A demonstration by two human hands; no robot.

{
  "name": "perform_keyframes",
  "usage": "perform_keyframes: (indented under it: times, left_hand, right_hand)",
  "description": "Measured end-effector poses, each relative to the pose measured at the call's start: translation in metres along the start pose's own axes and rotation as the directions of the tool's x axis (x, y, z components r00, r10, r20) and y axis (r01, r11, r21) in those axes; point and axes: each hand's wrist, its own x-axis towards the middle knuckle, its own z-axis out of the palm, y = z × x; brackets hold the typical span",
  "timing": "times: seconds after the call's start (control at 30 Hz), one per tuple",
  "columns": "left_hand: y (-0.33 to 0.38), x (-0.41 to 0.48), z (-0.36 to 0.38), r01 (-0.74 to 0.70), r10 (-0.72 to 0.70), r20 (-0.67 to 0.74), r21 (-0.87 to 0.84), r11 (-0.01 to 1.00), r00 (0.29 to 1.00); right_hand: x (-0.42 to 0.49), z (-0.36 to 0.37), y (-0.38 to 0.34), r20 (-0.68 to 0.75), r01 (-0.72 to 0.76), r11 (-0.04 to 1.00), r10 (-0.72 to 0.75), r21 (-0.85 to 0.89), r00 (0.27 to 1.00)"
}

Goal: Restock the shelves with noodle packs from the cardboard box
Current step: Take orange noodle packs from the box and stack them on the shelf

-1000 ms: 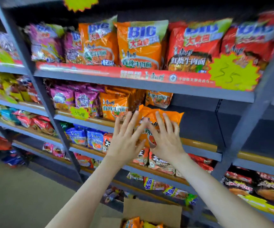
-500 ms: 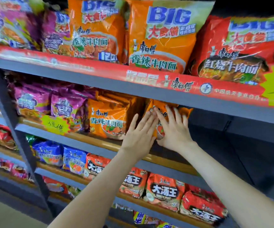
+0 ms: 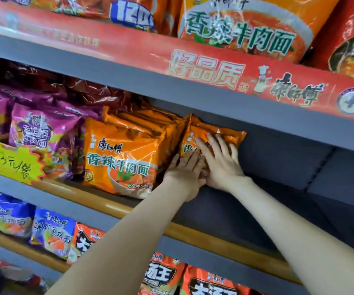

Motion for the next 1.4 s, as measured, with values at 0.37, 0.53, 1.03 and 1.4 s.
perform_keyframes:
  times: [0.37, 0.53, 1.03, 1.4]
  left_hand:
    - [-0.001, 0.017, 0.001, 0.078, -0.078, 0.018, -0.053, 0.996, 0.997]
    - [0.004, 0.015, -0.011, 0.031, -0.037, -0.059, -0.106, 0.994, 0.998]
    - [0.002, 0.037, 0.004, 0.083, -0.078, -0.056, 0.083, 0.993, 0.995]
    - [0.043, -0.146, 0.013, 0.052, -0.065, -0.523, -0.039, 0.998, 0.850]
  right_hand:
    - [0.004, 0.001, 0.034, 0.133, -0.051, 0.967, 0.018, 0.248, 0.991]
    - [0.001, 0.000, 0.026, -0.016, -0.044, 0.991, 0.047, 0.128, 0.999]
    - [-0.012, 0.006, 0.003, 0.106, -0.192, 0.981, 0.195, -0.035, 0.975]
    - [-0.158, -0.076, -0.046, -0.167, -0.106, 0.980, 0.134, 0.166, 0.977]
